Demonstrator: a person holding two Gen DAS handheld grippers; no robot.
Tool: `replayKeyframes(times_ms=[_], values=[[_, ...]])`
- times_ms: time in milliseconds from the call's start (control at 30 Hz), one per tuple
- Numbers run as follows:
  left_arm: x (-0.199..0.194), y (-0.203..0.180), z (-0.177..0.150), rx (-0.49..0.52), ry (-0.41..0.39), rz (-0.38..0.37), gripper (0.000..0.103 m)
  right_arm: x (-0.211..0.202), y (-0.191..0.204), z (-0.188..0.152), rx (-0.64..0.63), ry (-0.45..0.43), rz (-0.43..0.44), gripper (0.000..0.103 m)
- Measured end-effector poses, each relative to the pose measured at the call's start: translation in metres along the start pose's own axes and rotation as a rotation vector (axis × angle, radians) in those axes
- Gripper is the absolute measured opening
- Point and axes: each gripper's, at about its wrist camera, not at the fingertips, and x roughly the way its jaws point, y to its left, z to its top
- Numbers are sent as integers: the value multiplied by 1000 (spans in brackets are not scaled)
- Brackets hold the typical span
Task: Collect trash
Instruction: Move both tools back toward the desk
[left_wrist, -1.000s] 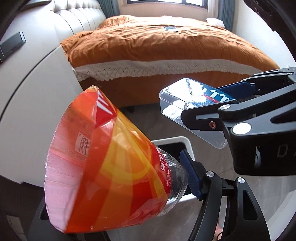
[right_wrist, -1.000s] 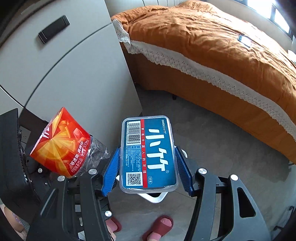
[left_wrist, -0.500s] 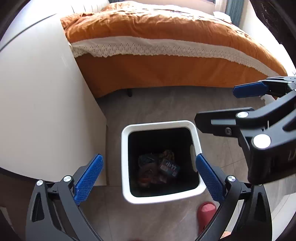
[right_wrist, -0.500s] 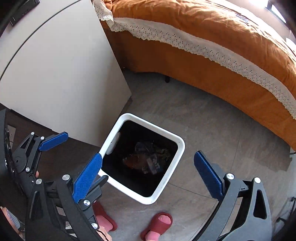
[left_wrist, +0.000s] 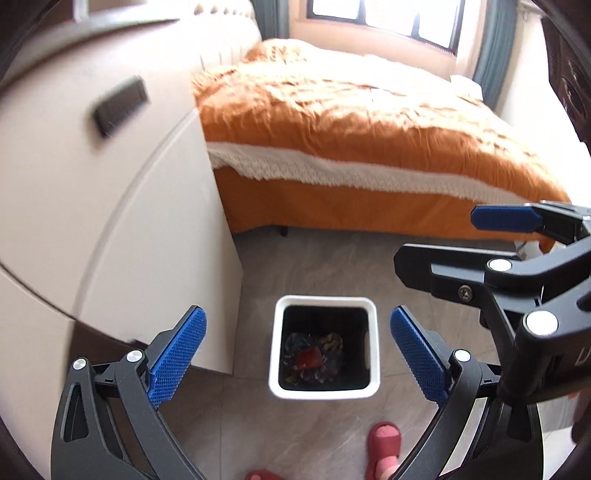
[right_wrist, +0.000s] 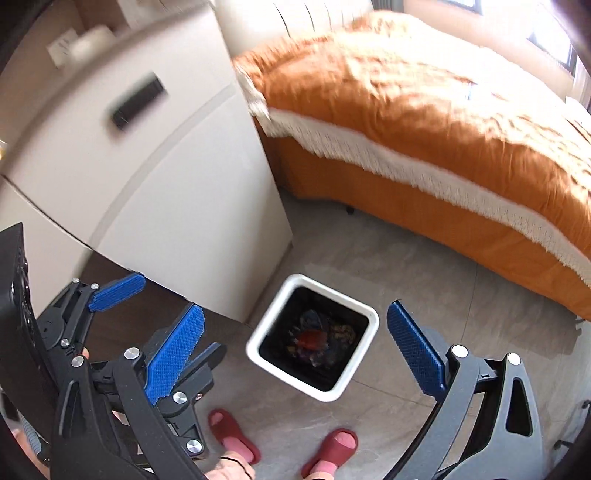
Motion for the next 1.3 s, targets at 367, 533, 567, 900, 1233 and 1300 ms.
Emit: replayKeyframes(times_ms=[367,533,567,900,1233,1300], values=[[-147,41,36,-121,-135,104,98,-109,90,47,-123,-171,113,99],[-196,74,40,-189,-188,167,98,-131,134,65,-203,-207,176,99],[-204,81,41,-198,-195,187,98,-134,141,68,-212,-214,186,99],[-271,153,27,-278,-247,336,98,-144,234,90,-350,-255,305,99],[-292,224,-1,-353,-222,449,98,-109,311,104,-387,-237,374,99],[-292,240,-8,-370,-208,458,98,-102,321,106,-388,-234,384,99]])
